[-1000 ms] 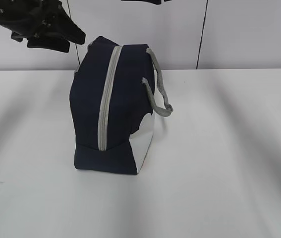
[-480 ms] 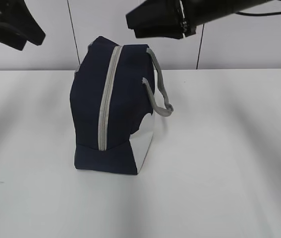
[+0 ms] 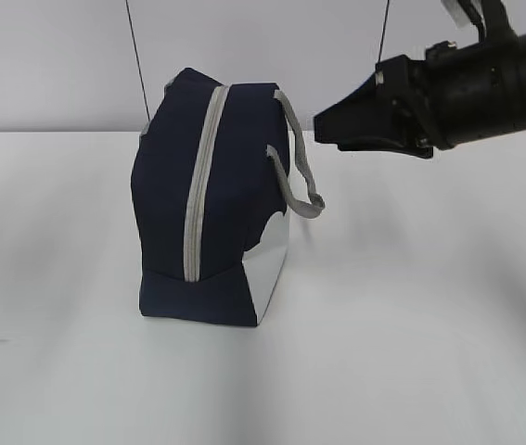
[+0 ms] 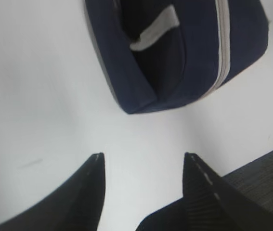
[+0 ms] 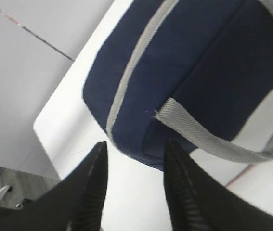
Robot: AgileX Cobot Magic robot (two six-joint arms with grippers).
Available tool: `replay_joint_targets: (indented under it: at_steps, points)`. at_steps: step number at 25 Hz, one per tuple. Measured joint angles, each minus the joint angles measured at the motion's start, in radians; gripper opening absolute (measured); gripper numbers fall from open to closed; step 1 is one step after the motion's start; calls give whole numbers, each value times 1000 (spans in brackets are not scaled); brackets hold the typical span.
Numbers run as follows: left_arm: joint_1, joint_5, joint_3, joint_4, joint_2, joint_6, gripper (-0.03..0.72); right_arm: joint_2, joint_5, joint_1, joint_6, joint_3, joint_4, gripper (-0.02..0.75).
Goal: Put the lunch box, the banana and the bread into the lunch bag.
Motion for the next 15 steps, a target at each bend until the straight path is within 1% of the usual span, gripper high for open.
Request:
replay_joint_targets:
  at_steps: [4, 7, 10, 15]
  points:
    - [0, -11, 172, 46, -194, -25, 365, -100, 153, 0, -2, 138, 0, 314]
    - [0, -36, 287, 60, -336, -62, 362, -166, 223, 0, -6, 230, 0, 314]
    - [0, -38, 393, 101, -482, -97, 361, -227, 265, 0, -38, 313, 0, 314]
    - [0, -70, 550, 179, -741, -106, 361, -300, 280, 0, -71, 397, 0, 314]
